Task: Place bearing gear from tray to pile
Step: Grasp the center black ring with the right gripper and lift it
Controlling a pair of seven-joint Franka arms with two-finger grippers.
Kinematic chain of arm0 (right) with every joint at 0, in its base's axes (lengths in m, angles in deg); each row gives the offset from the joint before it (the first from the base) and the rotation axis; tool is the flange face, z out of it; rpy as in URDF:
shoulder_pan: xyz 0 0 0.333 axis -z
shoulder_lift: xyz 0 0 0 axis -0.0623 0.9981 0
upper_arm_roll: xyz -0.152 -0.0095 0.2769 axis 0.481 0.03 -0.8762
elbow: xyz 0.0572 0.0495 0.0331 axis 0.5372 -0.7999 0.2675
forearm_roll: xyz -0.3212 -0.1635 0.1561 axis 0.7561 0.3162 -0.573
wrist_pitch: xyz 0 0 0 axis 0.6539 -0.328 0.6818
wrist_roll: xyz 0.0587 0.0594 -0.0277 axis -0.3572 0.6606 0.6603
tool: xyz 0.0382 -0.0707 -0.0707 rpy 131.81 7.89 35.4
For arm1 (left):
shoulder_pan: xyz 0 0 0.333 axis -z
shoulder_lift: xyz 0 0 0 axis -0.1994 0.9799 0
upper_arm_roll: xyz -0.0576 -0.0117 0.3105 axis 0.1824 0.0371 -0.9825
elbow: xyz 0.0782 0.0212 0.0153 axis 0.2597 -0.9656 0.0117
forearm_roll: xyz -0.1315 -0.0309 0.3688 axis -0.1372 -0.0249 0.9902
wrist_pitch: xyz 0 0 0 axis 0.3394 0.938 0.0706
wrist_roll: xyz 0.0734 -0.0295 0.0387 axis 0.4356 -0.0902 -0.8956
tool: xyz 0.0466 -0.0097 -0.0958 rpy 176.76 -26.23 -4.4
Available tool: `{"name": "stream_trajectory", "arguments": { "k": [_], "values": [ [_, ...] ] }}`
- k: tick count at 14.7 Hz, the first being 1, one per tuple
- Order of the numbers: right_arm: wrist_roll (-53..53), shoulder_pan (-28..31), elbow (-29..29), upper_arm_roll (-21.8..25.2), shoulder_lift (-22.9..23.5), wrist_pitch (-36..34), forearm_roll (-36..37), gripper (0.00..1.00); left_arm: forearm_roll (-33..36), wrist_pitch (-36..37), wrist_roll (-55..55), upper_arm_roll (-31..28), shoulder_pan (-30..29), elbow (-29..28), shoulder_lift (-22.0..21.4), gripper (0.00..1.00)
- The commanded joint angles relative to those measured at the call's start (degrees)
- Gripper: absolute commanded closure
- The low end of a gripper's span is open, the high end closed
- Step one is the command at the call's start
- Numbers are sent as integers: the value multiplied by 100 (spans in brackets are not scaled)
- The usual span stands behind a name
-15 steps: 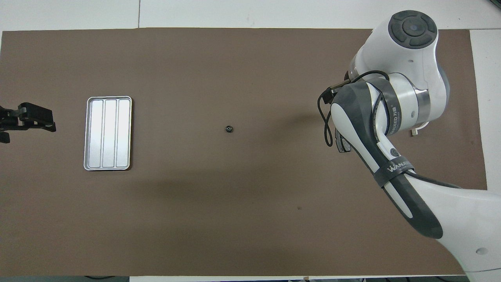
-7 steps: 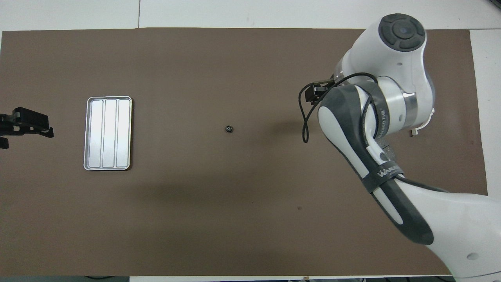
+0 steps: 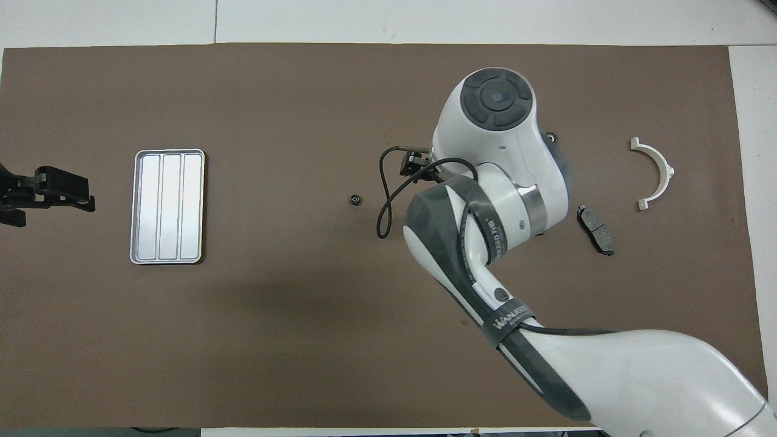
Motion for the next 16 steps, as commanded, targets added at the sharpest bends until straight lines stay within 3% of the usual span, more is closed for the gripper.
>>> {"name": "stream_trajectory", "arguments": {
  "k": [1, 7, 16],
  "values": [
    [-875, -322, 895, 44, 832, -5, 55, 0, -68, -167, 128, -68, 68, -326, -235, 0],
    [-1800, -623, 1511, 44, 1554, 312, 135, 0, -68, -105, 84, -50, 50, -309, -244, 0],
    [-2197, -781, 1451, 18, 1783, 689, 565, 0, -68, -106, 84, -50, 59, -309, -244, 0]
  ]
}}
